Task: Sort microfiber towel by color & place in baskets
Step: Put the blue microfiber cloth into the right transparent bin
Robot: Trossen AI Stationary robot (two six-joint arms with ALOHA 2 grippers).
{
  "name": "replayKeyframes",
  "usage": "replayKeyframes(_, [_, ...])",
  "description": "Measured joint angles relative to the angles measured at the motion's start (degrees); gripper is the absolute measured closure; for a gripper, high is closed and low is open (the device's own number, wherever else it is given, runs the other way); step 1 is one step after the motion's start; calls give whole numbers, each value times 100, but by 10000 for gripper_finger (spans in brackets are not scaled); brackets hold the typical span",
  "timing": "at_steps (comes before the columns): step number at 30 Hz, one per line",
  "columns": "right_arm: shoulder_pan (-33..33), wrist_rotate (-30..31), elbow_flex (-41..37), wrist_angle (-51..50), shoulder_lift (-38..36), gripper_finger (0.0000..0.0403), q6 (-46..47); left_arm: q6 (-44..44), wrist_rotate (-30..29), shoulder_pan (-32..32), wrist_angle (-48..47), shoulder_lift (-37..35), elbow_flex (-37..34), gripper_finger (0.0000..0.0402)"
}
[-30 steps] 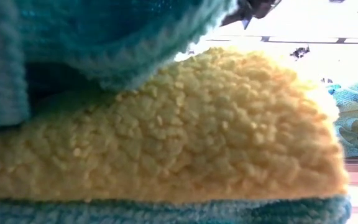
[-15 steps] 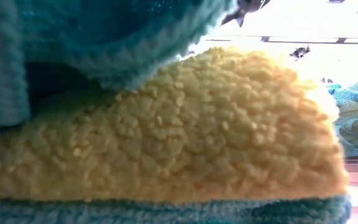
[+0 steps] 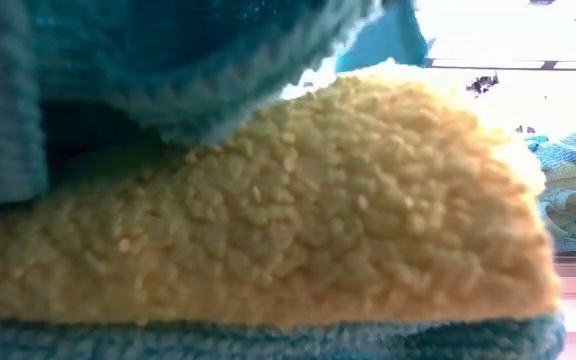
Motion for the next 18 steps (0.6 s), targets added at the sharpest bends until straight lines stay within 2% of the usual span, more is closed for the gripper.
replayKeyframes(7, [982, 1153, 0, -2427, -1088, 400, 1961, -132, -13, -95, 219, 0, -455, 291])
replayKeyframes(13, [1851, 1685, -32, -4550, -1160, 401, 3983, -425, -19, -247, 591, -31, -1004, 291])
replayKeyframes(15, [2116, 1820, -249, -4888, -1134, 402, 4599, -459, -19, -316, 763, -36, -1160, 291])
replayKeyframes(18, [2417, 1789, -778, -4732, -1138, 402, 5119, -614, -29, -415, 889, -31, -1336, 291])
